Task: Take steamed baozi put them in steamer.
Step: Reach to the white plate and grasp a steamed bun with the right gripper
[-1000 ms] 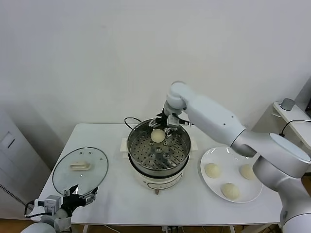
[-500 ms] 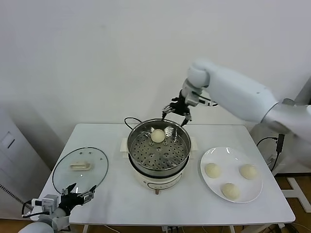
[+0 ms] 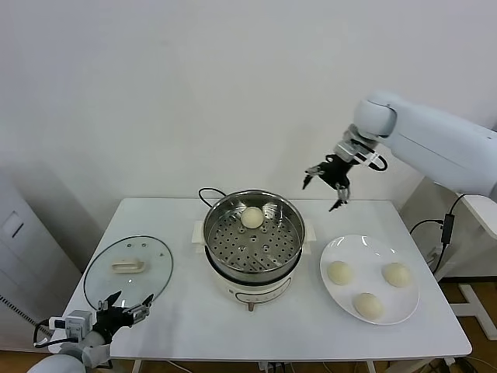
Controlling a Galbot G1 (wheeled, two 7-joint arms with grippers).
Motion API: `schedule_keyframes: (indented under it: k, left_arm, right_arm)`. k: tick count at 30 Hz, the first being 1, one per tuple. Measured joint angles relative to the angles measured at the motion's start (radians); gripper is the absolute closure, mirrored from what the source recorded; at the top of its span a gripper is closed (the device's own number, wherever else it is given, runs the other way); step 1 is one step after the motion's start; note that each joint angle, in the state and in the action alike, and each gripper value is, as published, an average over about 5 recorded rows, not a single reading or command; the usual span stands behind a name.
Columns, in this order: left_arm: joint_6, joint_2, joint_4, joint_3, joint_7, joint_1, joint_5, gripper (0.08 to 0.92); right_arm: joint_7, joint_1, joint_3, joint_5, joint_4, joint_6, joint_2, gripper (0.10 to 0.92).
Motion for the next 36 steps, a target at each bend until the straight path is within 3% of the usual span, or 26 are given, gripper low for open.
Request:
schedule_keyframes:
  k: [13, 36]
  left_arm:
    - [0.000, 0.001, 0.004, -0.002, 0.001, 0.000, 0.000, 0.177]
    - [0.002, -0.001, 0.006, -0.001, 0.003, 0.001, 0.000, 0.177]
  right_arm:
    - [0.031, -0.157, 0.051, -0.015, 0.014, -0.120, -0.100, 0.203]
    - [0.054, -0.468, 0.259, -0.171, -0.099, -0.143, -0.043, 0.203]
